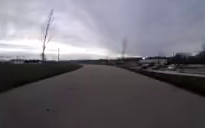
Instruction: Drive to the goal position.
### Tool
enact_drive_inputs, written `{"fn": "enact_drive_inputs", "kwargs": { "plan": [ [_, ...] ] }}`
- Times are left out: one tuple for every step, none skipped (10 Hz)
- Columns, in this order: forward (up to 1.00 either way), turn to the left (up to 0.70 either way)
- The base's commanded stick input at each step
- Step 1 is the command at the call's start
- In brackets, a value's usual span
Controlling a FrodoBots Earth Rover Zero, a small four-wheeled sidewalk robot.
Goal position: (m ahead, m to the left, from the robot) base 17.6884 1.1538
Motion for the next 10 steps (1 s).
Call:
{"fn": "enact_drive_inputs", "kwargs": {
  "plan": [
    [1.00,0.00],
    [1.00,0.00],
    [1.00,0.00],
    [1.00,0.00],
    [1.00,0.00],
    [1.00,0.00],
    [1.00,0.00],
    [1.00,0.00],
    [1.00,0.00],
    [1.00,0.00]
  ]
}}
